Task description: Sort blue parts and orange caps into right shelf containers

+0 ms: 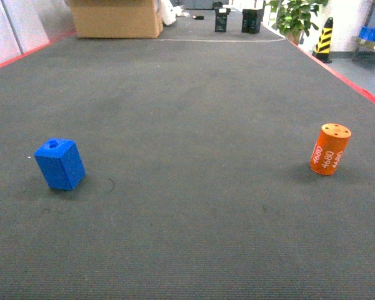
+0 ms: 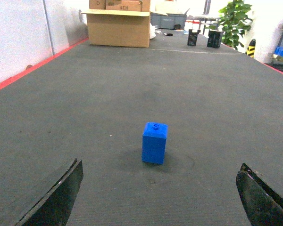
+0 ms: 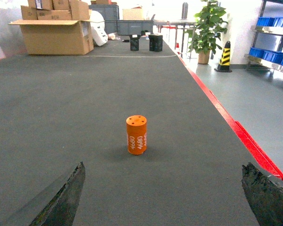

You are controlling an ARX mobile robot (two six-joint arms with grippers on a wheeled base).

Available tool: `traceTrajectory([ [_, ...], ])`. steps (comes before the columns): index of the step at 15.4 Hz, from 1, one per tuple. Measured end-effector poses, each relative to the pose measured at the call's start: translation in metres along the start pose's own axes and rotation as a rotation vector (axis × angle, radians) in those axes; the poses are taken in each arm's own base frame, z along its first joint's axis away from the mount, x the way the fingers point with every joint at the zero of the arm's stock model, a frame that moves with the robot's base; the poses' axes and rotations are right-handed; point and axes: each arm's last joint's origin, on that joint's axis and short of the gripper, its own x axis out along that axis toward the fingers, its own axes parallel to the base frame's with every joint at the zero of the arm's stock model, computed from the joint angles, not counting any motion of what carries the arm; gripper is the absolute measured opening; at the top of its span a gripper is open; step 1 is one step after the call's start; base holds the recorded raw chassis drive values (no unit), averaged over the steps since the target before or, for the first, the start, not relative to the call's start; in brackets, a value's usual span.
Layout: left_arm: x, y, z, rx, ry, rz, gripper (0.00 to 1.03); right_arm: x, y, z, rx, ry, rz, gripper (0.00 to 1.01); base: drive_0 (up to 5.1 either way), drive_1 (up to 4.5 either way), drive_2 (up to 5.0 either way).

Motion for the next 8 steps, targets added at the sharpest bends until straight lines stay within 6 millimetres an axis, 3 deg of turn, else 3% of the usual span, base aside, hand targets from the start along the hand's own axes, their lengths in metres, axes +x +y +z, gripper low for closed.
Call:
traceTrajectory([
  [8, 0.0000, 0.0000, 0.0000, 0.000, 0.000, 0.000, 0.98, 0.0000, 0.0000, 0.0000, 0.000, 0.000, 0.000, 0.98, 0.0, 0.00, 0.0],
])
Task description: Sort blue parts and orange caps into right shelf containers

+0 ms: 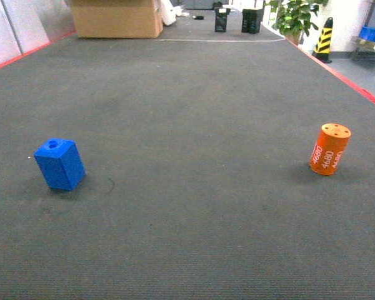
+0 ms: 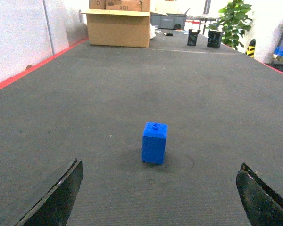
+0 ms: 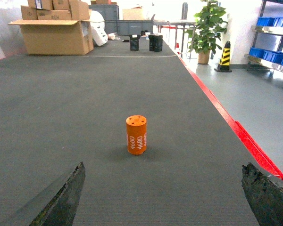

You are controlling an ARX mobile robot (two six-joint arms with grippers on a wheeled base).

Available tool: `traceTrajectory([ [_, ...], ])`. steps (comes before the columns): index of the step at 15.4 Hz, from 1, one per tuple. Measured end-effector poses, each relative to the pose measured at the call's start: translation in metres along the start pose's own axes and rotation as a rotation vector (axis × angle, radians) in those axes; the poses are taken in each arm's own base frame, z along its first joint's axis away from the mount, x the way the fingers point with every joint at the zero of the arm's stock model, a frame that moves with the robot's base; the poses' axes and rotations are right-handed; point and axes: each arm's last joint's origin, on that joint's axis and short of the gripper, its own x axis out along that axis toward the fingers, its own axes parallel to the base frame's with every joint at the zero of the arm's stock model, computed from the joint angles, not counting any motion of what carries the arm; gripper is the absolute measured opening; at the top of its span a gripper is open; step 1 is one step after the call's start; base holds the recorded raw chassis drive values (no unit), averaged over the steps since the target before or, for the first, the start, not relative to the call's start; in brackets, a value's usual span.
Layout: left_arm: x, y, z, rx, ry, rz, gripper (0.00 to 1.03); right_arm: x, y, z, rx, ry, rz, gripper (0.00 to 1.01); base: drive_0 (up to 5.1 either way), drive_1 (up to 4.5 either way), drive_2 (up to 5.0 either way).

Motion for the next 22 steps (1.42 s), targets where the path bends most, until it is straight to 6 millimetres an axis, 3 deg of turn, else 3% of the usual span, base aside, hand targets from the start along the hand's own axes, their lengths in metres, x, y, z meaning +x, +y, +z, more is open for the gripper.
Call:
traceTrajectory([
  [22, 0.0000, 0.0000, 0.0000, 0.000, 0.000, 0.000, 0.98, 0.0000, 0.0000, 0.0000, 0.000, 0.000, 0.000, 0.98, 0.0, 0.00, 0.0],
])
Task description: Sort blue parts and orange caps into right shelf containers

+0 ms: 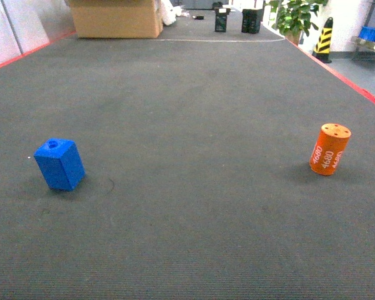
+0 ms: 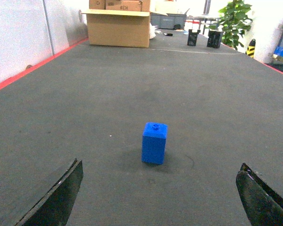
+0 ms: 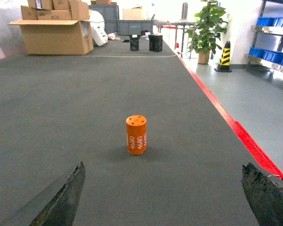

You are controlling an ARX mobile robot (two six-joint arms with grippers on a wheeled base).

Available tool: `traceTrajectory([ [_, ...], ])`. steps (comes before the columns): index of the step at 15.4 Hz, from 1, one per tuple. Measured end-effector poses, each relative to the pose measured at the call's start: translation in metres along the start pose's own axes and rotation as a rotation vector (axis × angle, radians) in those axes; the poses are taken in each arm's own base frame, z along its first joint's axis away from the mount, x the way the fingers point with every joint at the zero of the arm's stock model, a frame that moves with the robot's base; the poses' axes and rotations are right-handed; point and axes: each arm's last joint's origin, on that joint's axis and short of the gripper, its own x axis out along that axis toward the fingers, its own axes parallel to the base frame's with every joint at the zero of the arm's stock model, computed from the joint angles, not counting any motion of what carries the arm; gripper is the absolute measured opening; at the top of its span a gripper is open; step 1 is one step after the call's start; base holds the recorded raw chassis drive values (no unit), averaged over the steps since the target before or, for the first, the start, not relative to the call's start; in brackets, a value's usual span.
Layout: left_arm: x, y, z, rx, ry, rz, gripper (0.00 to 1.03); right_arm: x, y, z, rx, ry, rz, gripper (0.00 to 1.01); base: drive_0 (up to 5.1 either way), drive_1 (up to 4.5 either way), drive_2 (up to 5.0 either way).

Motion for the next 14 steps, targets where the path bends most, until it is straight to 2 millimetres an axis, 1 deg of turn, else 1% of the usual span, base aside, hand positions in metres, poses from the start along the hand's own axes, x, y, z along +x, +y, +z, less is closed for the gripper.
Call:
traceTrajectory([
  [14, 0.0000, 0.0000, 0.0000, 0.000, 0.000, 0.000, 0.98, 0.0000, 0.0000, 0.0000, 0.000, 0.000, 0.000, 0.98, 0.0, 0.00, 0.0],
])
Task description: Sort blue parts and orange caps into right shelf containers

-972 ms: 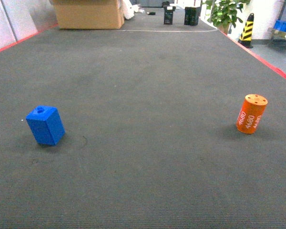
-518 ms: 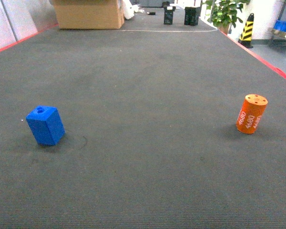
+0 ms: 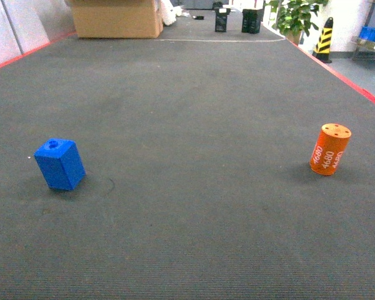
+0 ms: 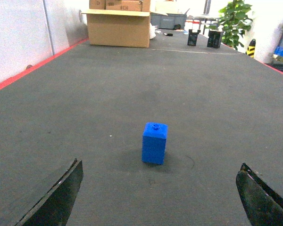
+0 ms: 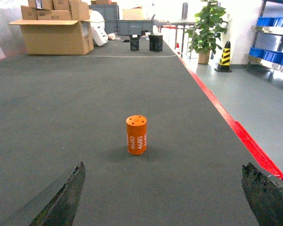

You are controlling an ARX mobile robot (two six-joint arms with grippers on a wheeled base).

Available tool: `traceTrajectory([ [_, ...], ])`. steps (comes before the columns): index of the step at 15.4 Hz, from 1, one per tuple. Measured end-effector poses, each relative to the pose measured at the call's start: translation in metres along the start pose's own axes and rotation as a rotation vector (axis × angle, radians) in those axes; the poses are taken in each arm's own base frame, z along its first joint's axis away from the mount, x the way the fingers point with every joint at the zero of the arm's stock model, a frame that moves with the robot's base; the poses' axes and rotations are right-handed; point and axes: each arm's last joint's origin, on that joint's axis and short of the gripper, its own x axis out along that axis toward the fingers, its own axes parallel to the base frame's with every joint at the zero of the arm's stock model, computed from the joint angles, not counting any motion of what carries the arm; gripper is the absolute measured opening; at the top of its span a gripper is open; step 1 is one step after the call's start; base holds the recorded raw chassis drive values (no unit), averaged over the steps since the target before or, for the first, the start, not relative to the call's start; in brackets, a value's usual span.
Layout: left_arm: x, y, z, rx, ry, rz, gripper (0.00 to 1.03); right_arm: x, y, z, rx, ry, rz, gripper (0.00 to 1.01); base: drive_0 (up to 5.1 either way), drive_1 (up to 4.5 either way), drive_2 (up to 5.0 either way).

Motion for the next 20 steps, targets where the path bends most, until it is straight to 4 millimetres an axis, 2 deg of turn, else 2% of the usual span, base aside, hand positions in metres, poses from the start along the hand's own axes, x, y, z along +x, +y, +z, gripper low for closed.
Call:
traceTrajectory([
  [13, 0.000, 0.000, 0.000, 0.000, 0.000, 0.000, 0.98, 0.000, 0.000, 0.000, 0.000, 0.000, 0.000, 0.98, 0.0, 0.00, 0.0],
  [14, 0.000, 0.000, 0.000, 0.000, 0.000, 0.000, 0.98, 0.001, 0.001, -0.003, -0.025, 0.132, -0.053, 0.98, 0.0, 0.00, 0.0],
  [15, 0.000, 0.000, 0.000, 0.000, 0.000, -0.001, 0.98, 0.010, -0.002, -0.005, -0.039, 0.229, -0.104, 0.98, 0.0, 0.00, 0.0],
  [17, 0.000, 0.000, 0.000, 0.000, 0.000, 0.000, 0.98, 0.036, -0.013, 0.003, -0.028, 0.258, -0.131, 0.98, 0.0, 0.00, 0.0],
  [18, 0.000, 0.000, 0.000, 0.000, 0.000, 0.000, 0.98, 0.060, -0.017, 0.014, -0.039, 0.239, -0.137, 0.98, 0.0, 0.00, 0.0],
  [20, 0.000, 0.000, 0.000, 0.000, 0.000, 0.000, 0.98, 0.131, -0.022, 0.026, -0.031, 0.268, -0.084, 0.98, 0.0, 0.00, 0.0],
])
